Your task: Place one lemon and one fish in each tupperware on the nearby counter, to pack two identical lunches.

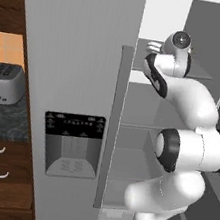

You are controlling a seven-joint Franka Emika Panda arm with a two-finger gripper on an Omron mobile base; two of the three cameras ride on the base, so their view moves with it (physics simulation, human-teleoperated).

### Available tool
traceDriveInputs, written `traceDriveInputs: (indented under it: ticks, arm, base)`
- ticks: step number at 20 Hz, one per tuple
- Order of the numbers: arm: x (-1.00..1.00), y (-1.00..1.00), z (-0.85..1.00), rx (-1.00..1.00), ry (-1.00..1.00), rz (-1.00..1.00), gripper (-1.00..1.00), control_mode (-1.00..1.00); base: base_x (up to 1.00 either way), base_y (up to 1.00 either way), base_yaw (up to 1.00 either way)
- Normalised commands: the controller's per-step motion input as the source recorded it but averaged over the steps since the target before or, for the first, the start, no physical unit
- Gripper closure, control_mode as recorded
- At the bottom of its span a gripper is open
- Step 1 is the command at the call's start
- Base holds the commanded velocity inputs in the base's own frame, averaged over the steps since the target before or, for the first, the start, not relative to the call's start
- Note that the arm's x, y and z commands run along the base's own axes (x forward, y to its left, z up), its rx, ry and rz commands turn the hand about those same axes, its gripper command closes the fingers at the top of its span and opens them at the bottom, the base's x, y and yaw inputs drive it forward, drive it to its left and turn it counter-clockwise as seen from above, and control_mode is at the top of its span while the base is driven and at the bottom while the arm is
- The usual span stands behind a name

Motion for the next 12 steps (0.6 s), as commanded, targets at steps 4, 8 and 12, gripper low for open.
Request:
traceDriveInputs:
  ticks: [4,8,12]
  arm:
    - [-1.00,0.31,0.10,0.00,-0.07,0.00,1.00,-1.00]
    - [-1.00,0.00,0.69,0.04,0.11,-0.02,1.00,-1.00]
    - [-1.00,0.02,0.42,0.01,0.28,-0.01,1.00,-1.00]
  base:
    - [0.00,0.00,0.00]
    - [0.00,0.00,0.00]
    - [0.00,0.00,0.00]
